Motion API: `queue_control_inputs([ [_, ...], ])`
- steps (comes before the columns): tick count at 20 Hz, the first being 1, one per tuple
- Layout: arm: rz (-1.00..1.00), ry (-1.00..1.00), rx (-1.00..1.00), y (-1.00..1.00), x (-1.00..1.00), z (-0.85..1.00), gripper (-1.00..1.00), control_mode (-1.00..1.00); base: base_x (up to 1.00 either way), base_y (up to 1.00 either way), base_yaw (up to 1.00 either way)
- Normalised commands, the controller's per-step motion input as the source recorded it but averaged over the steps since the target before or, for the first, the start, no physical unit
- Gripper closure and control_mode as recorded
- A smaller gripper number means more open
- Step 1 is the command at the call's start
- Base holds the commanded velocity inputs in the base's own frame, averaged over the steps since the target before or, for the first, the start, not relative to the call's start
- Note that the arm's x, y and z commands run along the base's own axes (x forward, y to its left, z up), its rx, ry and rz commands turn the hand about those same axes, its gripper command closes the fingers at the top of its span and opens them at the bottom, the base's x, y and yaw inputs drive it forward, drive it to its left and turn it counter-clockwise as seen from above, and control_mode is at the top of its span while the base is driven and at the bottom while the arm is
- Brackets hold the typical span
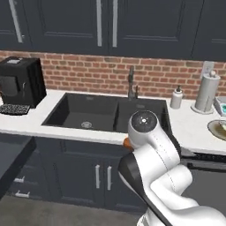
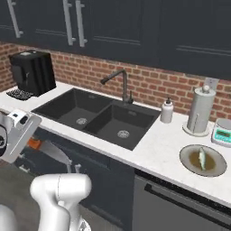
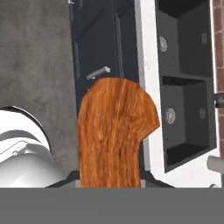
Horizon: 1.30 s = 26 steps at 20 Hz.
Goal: Pick up the knife from the drawer and place it on the cutting board. Then place the meat from the plate to the cutting board.
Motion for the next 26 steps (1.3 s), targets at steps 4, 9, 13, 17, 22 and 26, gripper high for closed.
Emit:
queue_control_inputs([
  [4,0.0,0.0,0.0,0.0,0.0,0.0,1.0,1.0,-0.46,-0.83,-0.49],
  [9,0.0,0.0,0.0,0.0,0.0,0.0,1.0,1.0,-0.05,-0.87,-0.51],
  [13,0.0,0.0,0.0,0.0,0.0,0.0,1.0,1.0,0.19,-0.82,-0.38],
  [17,0.0,0.0,0.0,0.0,0.0,0.0,1.0,1.0,0.31,-0.95,-0.3],
  [22,0.0,0.0,0.0,0.0,0.0,0.0,1.0,1.0,0.51,-0.66,-0.14],
  [26,0.0,0.0,0.0,0.0,0.0,0.0,1.0,1.0,0.57,-0.23,0.01],
])
